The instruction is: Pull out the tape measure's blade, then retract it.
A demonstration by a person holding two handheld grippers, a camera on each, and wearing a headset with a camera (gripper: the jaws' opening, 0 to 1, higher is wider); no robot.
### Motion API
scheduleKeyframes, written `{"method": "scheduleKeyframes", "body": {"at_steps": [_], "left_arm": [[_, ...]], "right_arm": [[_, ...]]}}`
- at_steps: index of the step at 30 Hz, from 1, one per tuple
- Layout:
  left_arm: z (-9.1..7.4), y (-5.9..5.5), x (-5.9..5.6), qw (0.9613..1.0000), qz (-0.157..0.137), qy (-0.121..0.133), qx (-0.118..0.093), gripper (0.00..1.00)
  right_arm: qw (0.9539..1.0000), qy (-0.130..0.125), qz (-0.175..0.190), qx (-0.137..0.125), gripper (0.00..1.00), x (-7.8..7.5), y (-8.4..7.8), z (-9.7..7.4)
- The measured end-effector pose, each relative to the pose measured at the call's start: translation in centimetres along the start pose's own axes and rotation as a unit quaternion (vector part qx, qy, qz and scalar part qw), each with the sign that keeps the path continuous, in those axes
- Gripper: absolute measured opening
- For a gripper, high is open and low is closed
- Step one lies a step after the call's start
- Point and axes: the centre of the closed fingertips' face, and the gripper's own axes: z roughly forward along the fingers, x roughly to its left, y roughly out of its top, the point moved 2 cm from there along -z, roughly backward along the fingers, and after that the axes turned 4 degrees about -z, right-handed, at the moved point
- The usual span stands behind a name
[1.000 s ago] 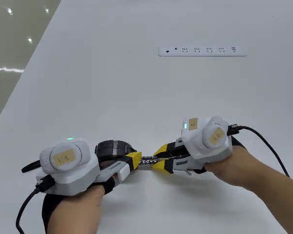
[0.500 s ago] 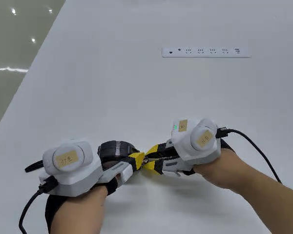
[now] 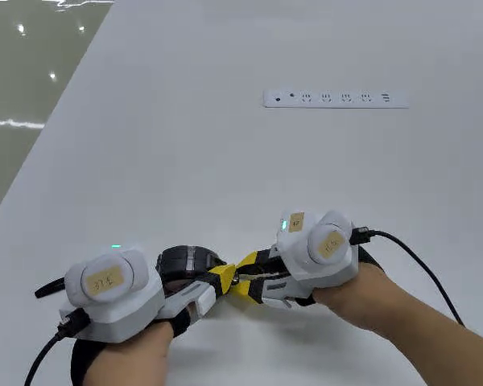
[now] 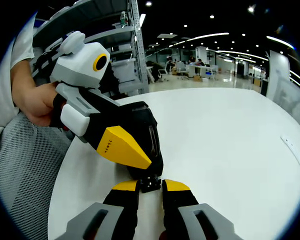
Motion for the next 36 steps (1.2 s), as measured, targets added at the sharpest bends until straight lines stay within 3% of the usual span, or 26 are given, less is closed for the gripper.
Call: {"method": "scheduleKeyframes", "body": {"at_steps": [9,24,36], "left_arm": [[0.0,-0.1,0.0,0.9999,-0.001,-0.003,0.011,0.63],[-0.8,0.0,0.0,0.9996,0.009,-0.012,0.022,0.59],[-1.9,0.9,0.0,0.9992,0.027,-0.030,0.006,0.55]], "right_arm": [[0.9999,-0.010,0.011,0.004,0.31,-0.4,-0.1,-0.5],[0.9989,-0.034,0.029,-0.013,0.51,-0.5,0.1,-1.4],[0.9971,-0.060,0.043,-0.018,0.61,-0.6,0.0,-3.3]]}}
